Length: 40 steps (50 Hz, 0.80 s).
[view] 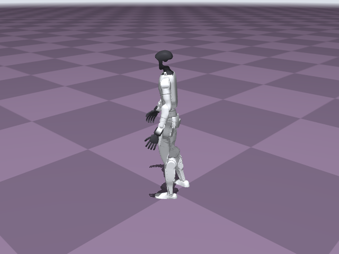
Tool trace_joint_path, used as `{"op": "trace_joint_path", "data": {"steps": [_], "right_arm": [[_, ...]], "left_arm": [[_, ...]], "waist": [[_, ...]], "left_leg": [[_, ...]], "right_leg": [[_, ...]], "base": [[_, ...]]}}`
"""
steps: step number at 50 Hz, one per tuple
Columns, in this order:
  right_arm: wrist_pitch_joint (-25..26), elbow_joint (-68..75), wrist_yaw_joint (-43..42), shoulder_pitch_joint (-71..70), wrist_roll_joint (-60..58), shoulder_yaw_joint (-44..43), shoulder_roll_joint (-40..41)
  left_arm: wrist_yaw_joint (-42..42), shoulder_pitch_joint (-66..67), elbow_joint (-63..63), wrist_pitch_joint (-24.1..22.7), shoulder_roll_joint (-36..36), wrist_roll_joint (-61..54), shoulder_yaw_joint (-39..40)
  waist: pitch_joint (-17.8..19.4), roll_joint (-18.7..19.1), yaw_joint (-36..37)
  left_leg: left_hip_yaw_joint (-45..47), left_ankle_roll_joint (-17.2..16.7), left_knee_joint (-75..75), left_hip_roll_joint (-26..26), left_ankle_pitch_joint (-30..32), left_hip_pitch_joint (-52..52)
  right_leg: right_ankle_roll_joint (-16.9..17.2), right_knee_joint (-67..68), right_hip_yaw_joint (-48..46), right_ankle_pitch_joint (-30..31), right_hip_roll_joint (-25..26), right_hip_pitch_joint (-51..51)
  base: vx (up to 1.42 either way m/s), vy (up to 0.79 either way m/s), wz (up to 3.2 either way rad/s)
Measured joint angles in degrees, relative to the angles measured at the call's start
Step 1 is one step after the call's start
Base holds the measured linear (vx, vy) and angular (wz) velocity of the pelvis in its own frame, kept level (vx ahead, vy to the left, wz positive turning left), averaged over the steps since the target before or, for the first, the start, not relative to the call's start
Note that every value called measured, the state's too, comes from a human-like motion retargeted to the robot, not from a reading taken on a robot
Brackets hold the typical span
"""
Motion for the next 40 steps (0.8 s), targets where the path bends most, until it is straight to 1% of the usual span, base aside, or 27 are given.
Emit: {"op": "trace_joint_path", "data": {"steps": [2,4,5,8,10,13,15,18,20,22,25,28,33,40], "right_arm": [[-0.2,0.1,0.0,0.4,-0.6,0.8,0.2],[-0.3,0.1,0.2,0.5,-1.3,1.3,0.3],[-0.4,0.0,0.3,0.6,-1.7,1.3,0.3],[-0.2,-0.2,0.8,0.7,-2.2,0.7,0.0],[-0.1,-0.3,1.0,0.7,-2.0,0.0,-0.3],[-0.1,0.1,1.3,1.0,-1.5,-0.9,-0.8],[-0.3,0.6,1.7,1.3,-1.3,-1.2,-1.1],[-0.5,1.6,2.3,1.5,-1.3,-1.2,-1.5],[-0.6,2.3,2.8,1.6,-1.3,-0.9,-1.7],[-0.5,2.9,3.1,1.6,-1.6,-0.6,-1.7],[-0.4,3.1,3.2,1.7,-2.1,-0.3,-1.5],[-0.3,2.8,2.8,1.5,-2.4,-0.3,-1.3],[-0.4,1.5,2.3,1.2,-2.7,-0.3,-0.6],[-0.7,-0.3,2.7,1.1,-3.5,0.8,-0.2]], "left_arm": [[0.5,-0.1,-1.2,-0.7,0.0,-0.2,-0.3],[0.8,-0.5,-2.4,-1.3,-0.1,-0.4,-0.4],[0.9,-0.7,-2.9,-1.7,-0.3,-0.6,-0.5],[0.9,-1.7,-4.5,-2.4,-1.0,-1.2,-0.9],[0.9,-2.5,-5.3,-2.6,-1.6,-1.4,-1.2],[0.9,-3.5,-6.1,-2.7,-2.9,-1.0,-1.4],[0.8,-4.1,-6.4,-3.0,-3.8,-0.5,-1.6],[0.3,-4.5,-6.8,-3.4,-4.8,0.3,-1.7],[-0.1,-4.5,-6.9,-3.6,-5.2,0.8,-1.9],[-0.4,-4.2,-6.7,-3.6,-5.3,1.1,-2.0],[-0.5,-3.4,-5.7,-3.3,-5.1,1.1,-2.0],[-0.1,-2.9,-3.6,-2.7,-4.6,0.9,-1.9],[0.3,-2.5,1.4,-1.4,-3.2,0.8,-1.9],[-0.2,-1.5,5.5,-0.8,-1.4,1.3,-1.4]], "waist": [[0.4,0.3,0.1],[0.9,0.5,0.0],[1.2,0.5,-0.1],[1.9,0.6,-0.1],[2.1,0.9,0.2],[1.8,1.7,1.4],[1.5,1.9,2.4],[1.0,1.7,3.8],[0.7,1.5,4.8],[0.5,1.7,5.6],[0.2,2.2,6.5],[0.2,2.5,7.2],[0.5,1.9,7.8],[-0.1,0.2,8.4]], "left_leg": [[-1.8,0.2,0.0,-0.3,-0.1,0.4],[-3.8,0.4,0.0,-1.0,-0.2,0.7],[-4.7,0.5,0.0,-1.5,-0.2,0.8],[-7.7,0.9,0.0,-3.4,0.0,0.9],[-9.4,0.8,0.0,-4.3,0.5,0.8],[-11.1,0.4,-0.1,-4.9,0.0,0.3],[-11.6,0.6,-0.1,-5.4,-2.2,-0.1],[-11.6,1.4,-0.1,-6.3,-7.1,-0.4],[-11.7,2.1,-0.1,-6.6,-8.8,-0.7],[-11.9,2.7,-0.1,-6.5,-7.3,-1.1],[-12.5,3.1,-0.1,-5.9,-1.7,-1.5],[-13.7,3.6,-0.1,-5.4,1.4,-1.6],[-15.3,4.9,-0.1,-5.2,1.0,-0.8],[-15.2,3.8,-0.1,-5.2,0.7,-0.2]], "right_leg": [[0.9,0.6,4.3,-1.4,1.6,-1.2],[2.0,-1.3,7.9,-1.6,3.1,-1.6],[2.6,-3.0,9.5,-1.0,3.8,-1.5],[3.1,-9.2,12.7,4.2,4.5,-0.1],[2.3,-11.6,12.6,6.6,4.1,0.9],[1.4,-13.1,10.1,6.8,3.0,2.1],[2.1,-14.1,8.3,6.8,2.1,2.6],[4.0,-15.5,6.0,7.1,0.9,3.2],[4.8,-16.2,4.7,7.3,0.5,3.5],[4.8,-16.6,3.5,7.2,0.5,3.9],[4.1,-16.5,2.0,6.8,1.1,4.5],[3.6,-15.5,1.0,6.1,1.6,5.0],[3.4,-13.8,-0.3,5.0,1.6,5.7],[3.5,-13.6,-0.3,4.6,1.5,6.1]], "base": [[0.02,0.04,0.78],[0.02,0.03,0.93],[0.02,0.02,0.97],[0.02,0.02,0.95],[0.02,0.01,0.81],[0.02,0.0,0.69],[0.01,0.0,0.65],[0.01,-0.01,0.62],[0.02,-0.02,0.55],[0.03,-0.02,0.47],[0.05,-0.02,0.39],[0.07,-0.02,0.3],[0.08,-0.02,0.21],[0.07,0.0,0.0]]}}
